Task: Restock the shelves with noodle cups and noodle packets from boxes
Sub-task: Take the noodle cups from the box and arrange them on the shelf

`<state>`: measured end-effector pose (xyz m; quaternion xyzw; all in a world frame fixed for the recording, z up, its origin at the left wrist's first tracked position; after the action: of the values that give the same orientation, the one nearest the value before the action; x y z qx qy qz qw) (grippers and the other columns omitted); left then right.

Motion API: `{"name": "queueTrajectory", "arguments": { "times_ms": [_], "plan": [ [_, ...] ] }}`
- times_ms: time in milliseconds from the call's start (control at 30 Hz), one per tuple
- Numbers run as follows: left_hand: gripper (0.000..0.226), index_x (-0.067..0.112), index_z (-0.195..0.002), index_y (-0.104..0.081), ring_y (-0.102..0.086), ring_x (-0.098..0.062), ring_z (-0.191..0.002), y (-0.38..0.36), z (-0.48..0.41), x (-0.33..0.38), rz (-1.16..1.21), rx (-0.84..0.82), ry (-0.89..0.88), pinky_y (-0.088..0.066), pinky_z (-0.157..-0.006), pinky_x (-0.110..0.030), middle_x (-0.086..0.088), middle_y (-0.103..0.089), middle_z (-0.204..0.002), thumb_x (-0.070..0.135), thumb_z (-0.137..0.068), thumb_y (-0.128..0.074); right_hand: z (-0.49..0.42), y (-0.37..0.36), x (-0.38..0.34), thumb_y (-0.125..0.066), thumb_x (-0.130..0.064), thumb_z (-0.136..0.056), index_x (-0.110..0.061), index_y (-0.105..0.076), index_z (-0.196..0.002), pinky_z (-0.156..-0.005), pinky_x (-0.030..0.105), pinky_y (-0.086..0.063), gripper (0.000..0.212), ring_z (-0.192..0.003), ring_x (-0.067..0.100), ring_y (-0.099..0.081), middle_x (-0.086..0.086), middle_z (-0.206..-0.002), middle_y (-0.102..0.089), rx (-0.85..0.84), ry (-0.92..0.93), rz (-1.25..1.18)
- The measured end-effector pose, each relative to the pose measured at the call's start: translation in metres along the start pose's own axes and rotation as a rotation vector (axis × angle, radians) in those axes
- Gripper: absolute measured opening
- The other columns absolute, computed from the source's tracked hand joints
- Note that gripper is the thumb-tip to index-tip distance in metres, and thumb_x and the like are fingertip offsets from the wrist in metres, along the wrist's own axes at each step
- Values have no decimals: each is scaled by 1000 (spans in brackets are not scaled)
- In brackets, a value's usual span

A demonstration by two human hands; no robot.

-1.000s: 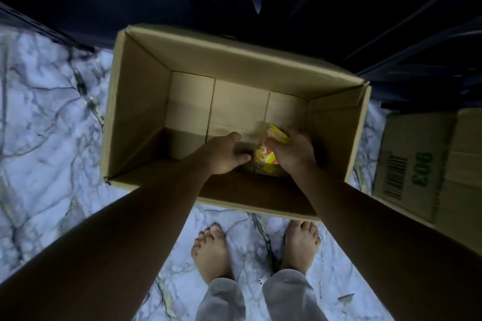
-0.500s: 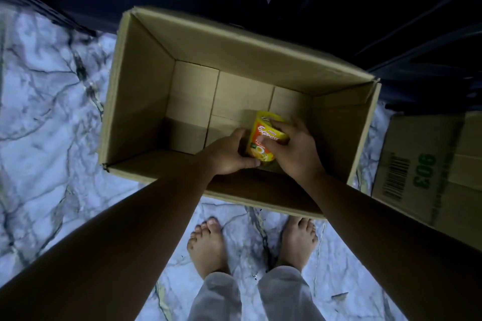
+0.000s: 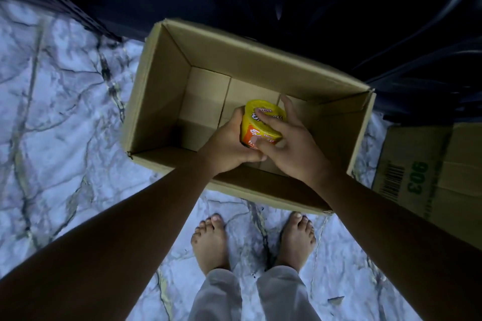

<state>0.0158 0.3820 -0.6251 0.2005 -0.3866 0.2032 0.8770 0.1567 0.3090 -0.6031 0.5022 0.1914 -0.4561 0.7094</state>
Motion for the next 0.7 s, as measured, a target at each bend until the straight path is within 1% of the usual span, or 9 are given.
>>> {"name": "queueTrajectory", "arguments": {
  "times_ms": [67,167,200,267,333,400,500,567,700],
  "plan": [
    [94,38,-141,-38,-67,-5,-106,5,17,14,-11,72,-48,-58,-93,-41,12,-67,-119,28,-67,-96,8,14,-23,-74,-46,-91,-37,-56,-145,-114,5,-16,58,-142,-6,-10,-3,-172,0,-12,13,7],
    [96,34,-145,-36,-63,-6,-113,15,57,53,-22,138,-145,-56,-94,-44,11,-61,-128,32,-69,-95,30,38,-67,-69,-59,-89,-45,-38,-154,-123,29,-25,73,-153,9,-13,-6,-171,3,-8,71,43],
    [96,32,-146,-36,-62,-7,-114,21,71,73,-28,158,-180,-55,-94,-44,10,-60,-130,33,-69,-94,40,48,-82,-66,-63,-89,-47,-31,-156,-123,33,-25,78,-154,15,-14,-7,-171,2,6,71,64],
    [96,31,-146,-36,-62,-8,-116,32,101,109,-43,194,-227,-55,-93,-44,9,-59,-131,35,-70,-94,63,71,-117,-60,-71,-87,-44,-25,-159,-120,28,-18,84,-153,17,-17,-7,-171,-1,41,74,116],
    [95,32,-145,-37,-61,-10,-117,41,138,148,-49,208,-266,-55,-93,-44,9,-59,-131,37,-70,-93,90,98,-155,-53,-76,-84,-38,-29,-160,-117,16,-13,88,-149,15,-22,-5,-171,-9,101,101,129],
    [93,34,-144,-38,-61,-11,-119,52,177,189,-31,216,-299,-56,-93,-44,11,-59,-132,38,-69,-93,121,129,-196,-54,-75,-82,-32,-38,-157,-111,4,-10,89,-142,7,-27,-6,-170,-17,181,134,111],
    [93,36,-145,-41,-61,-9,-120,70,239,253,-17,215,-332,-57,-94,-40,12,-59,-132,36,-69,-95,169,171,-259,-61,-73,-81,-31,-42,-155,-109,0,-12,87,-143,5,-27,-10,-169,-20,242,173,63],
    [94,37,-145,-42,-62,-10,-119,82,280,293,-5,219,-361,-57,-94,-40,12,-60,-131,33,-68,-97,201,197,-303,-64,-71,-82,-33,-43,-155,-112,4,-17,85,-146,6,-26,-14,-169,-18,258,200,32],
    [98,39,-147,-39,-62,-10,-120,105,361,370,-52,220,-423,-57,-95,-42,17,-60,-133,31,-69,-97,266,248,-391,-64,-70,-83,-33,-42,-155,-118,25,-27,84,-148,1,-21,-17,-168,-17,326,270,6]
  ]
}}
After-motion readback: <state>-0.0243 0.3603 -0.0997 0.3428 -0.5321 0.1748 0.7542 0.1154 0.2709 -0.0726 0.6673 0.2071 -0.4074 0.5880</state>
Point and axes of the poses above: each hand's wrist, its own z-axis away from the middle knuckle, its own y-axis out of the back of the hand, x = y × z, the point moved 6 cm from there along -z, towards the middle knuckle
